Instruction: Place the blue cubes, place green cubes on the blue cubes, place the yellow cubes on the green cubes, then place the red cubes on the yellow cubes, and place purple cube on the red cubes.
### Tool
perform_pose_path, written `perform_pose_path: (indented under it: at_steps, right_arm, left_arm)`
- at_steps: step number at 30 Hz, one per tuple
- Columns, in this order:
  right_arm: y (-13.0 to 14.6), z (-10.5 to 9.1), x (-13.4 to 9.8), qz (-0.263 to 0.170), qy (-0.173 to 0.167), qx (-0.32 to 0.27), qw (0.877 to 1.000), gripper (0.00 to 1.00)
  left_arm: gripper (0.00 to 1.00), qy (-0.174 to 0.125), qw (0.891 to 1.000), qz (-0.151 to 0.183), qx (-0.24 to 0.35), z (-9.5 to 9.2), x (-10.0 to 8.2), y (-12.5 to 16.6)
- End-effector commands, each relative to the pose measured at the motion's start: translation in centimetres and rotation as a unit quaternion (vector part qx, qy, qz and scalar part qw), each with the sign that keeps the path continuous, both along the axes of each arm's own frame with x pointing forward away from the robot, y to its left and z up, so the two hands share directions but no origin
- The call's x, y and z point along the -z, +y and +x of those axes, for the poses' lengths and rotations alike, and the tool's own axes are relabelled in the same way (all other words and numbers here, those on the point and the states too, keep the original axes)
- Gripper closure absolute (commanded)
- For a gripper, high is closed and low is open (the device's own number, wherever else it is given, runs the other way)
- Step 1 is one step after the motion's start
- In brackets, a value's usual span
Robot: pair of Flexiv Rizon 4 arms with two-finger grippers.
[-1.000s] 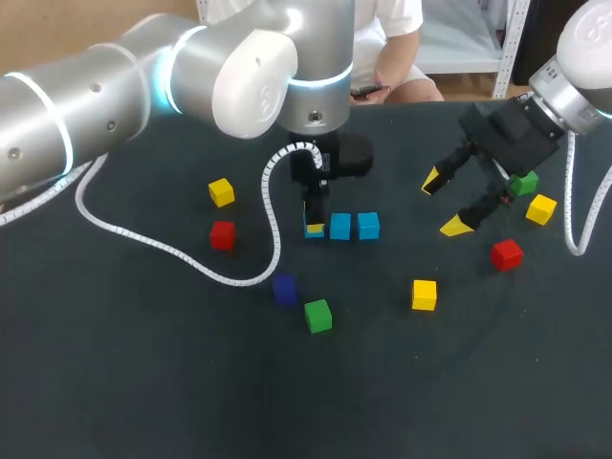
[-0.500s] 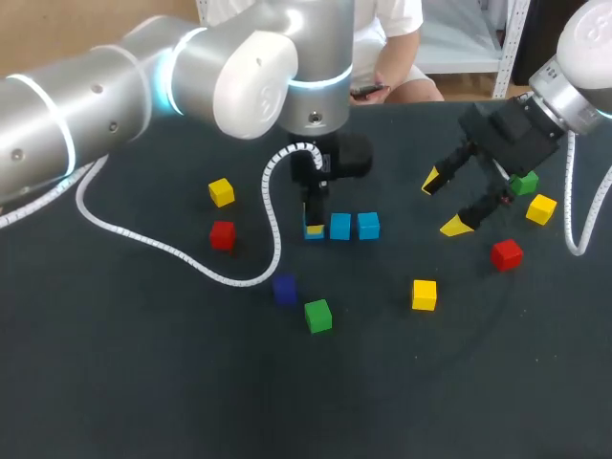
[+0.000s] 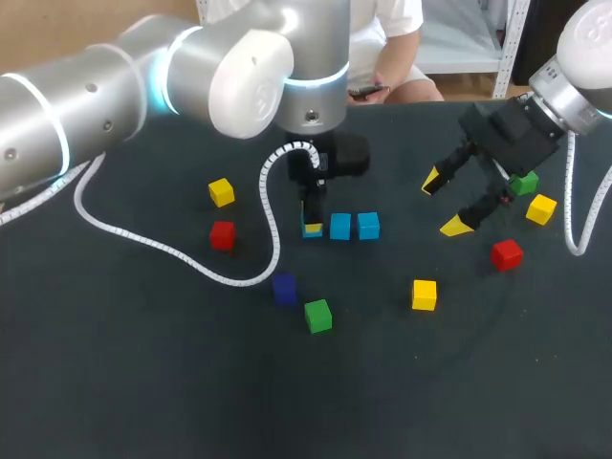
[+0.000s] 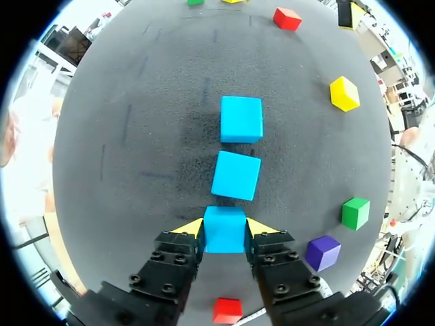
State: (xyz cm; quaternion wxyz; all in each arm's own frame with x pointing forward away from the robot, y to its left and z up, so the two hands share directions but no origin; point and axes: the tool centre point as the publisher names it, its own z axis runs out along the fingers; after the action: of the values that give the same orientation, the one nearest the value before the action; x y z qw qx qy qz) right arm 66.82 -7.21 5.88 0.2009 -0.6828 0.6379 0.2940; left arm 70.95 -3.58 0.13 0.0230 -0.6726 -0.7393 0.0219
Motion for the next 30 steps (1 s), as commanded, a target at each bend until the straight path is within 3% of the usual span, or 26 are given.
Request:
perform_pose_path:
  at_steps: [1,30]
  right_arm:
    - [0.00,0.00,0.01,0.001,0.000,0.000,1.000,0.00]
    - [0.00,0.00,0.01,0.001,0.000,0.000,1.000,0.00]
  left_arm:
    - [1.00,0.003,1.000,-0.001,0.000,0.10,0.21,0.01]
    - [1.00,0.007,1.000,-0.003,-0.004,0.05,0.54,-0.14]
